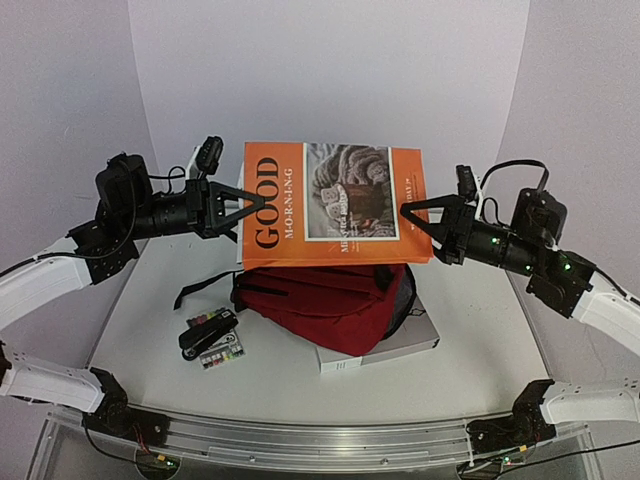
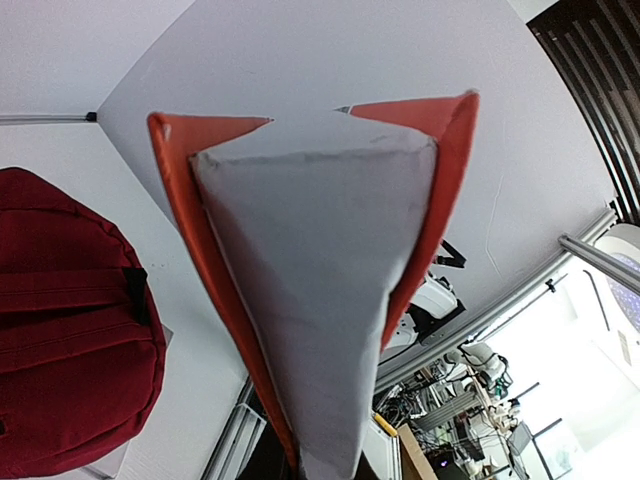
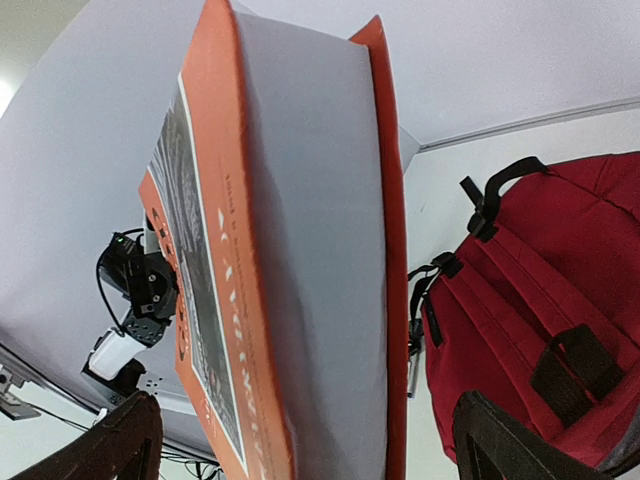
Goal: Pack the student bag
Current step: Pick up the book from the center of the board.
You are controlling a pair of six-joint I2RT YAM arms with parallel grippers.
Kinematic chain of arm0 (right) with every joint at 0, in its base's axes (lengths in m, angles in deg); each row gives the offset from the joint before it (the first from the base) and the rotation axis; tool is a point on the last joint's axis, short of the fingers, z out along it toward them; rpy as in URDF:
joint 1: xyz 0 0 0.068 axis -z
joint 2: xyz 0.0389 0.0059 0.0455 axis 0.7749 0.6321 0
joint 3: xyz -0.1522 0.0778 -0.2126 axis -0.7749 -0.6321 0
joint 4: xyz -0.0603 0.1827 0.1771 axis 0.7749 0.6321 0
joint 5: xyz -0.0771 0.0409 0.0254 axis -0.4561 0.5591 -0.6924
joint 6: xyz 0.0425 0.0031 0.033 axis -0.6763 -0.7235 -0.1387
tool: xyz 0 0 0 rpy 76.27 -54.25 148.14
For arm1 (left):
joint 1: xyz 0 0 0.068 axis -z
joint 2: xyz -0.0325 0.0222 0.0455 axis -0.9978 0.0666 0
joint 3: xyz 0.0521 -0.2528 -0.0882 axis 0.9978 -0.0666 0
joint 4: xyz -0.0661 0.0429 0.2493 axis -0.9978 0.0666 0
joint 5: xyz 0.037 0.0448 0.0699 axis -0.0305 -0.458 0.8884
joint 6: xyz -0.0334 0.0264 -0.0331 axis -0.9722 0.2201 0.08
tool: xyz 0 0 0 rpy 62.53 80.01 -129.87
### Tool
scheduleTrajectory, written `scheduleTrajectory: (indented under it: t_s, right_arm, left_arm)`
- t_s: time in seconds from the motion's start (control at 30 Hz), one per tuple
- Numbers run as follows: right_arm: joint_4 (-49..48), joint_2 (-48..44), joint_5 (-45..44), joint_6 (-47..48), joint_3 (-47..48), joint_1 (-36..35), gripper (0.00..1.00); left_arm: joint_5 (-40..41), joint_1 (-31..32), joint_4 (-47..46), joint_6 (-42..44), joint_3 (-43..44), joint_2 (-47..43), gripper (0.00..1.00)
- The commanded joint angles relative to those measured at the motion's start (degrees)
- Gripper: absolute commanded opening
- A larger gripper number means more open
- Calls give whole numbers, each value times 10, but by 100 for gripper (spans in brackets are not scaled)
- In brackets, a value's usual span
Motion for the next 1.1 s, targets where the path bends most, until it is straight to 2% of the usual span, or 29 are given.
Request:
scheduleTrajectory:
  t_s: [0.0, 0.2, 0.27, 0.47, 0.53, 0.6, 0.67, 0.77, 0.9, 1.07]
  right_arm:
    - [-64, 6, 43, -19, -1, 0, 98]
    - [-141, 21, 94, -52, 1, 0, 77]
    - [-159, 25, 101, -60, 0, 0, 66]
    - [-182, 23, 78, -70, -10, 0, 23]
    - [-182, 20, 56, -68, -14, 0, 13]
    - [-181, 20, 28, -62, -15, 0, 6]
    - [-179, 24, -8, -51, -12, 0, 1]
    - [-125, 40, -78, -10, 21, 2, 0]
    - [24, 79, -242, 79, 121, 2, 0]
    - [134, 118, -460, 169, 208, 2, 0]
  left_arm:
    - [-72, -1, -100, -25, 36, 8, 0]
    - [-82, -1, -44, -4, 51, 4, 0]
    - [-76, -2, -31, 0, 50, 3, 0]
    - [-63, -7, -9, 8, 49, 10, 1]
    - [-47, -9, 14, 19, 52, 12, 11]
    - [-21, -11, 52, 41, 58, 15, 29]
    - [14, -11, 103, 80, 67, 21, 48]
    - [88, -11, 191, 138, 82, 34, 68]
    - [174, 5, 283, 194, 113, 80, 78]
    - [303, 117, 346, 272, 193, 180, 82]
